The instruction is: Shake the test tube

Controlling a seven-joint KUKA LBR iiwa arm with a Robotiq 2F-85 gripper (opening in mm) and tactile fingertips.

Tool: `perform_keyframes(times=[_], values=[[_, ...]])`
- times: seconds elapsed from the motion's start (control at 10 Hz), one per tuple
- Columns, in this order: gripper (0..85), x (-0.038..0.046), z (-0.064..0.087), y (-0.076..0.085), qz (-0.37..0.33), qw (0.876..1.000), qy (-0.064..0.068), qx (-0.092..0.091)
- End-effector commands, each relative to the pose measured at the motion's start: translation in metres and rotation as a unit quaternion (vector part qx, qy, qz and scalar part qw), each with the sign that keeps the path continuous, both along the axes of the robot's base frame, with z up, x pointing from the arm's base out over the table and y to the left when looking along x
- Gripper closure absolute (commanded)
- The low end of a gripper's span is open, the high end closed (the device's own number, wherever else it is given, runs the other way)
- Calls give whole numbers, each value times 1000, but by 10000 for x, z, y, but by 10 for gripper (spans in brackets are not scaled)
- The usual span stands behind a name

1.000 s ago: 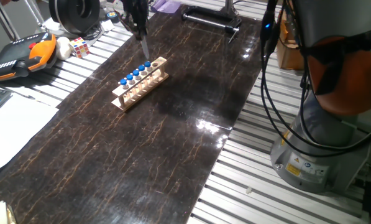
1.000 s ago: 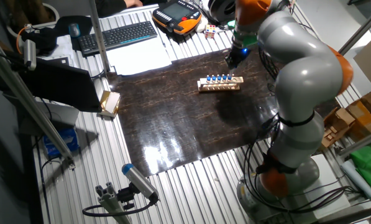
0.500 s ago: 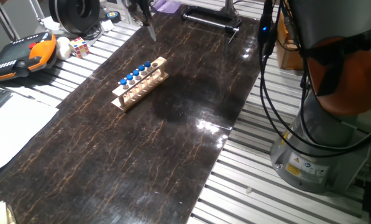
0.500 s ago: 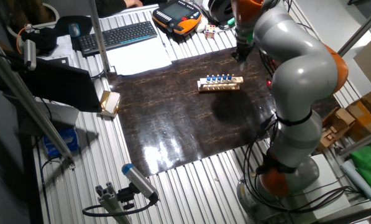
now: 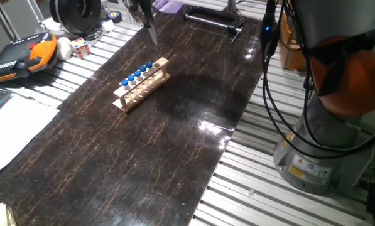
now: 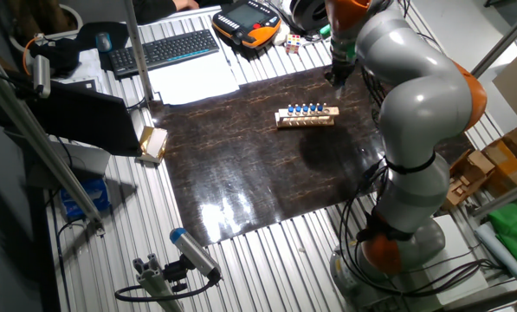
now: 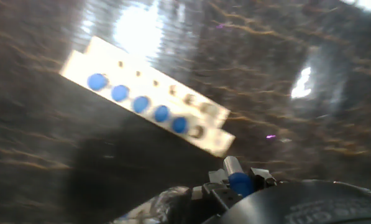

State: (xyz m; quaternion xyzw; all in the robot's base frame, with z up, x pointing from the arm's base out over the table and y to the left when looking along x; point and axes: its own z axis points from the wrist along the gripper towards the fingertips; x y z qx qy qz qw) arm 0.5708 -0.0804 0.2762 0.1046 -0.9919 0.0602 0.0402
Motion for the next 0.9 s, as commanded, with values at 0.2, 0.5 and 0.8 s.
perform_keyframes(times=[0.2, 0.5, 0.8], values=[[807, -45, 49, 362, -77, 996, -10, 46], [807, -99, -7, 536, -130, 989, -10, 77], [807, -140, -47, 617, -191, 974, -12, 119]])
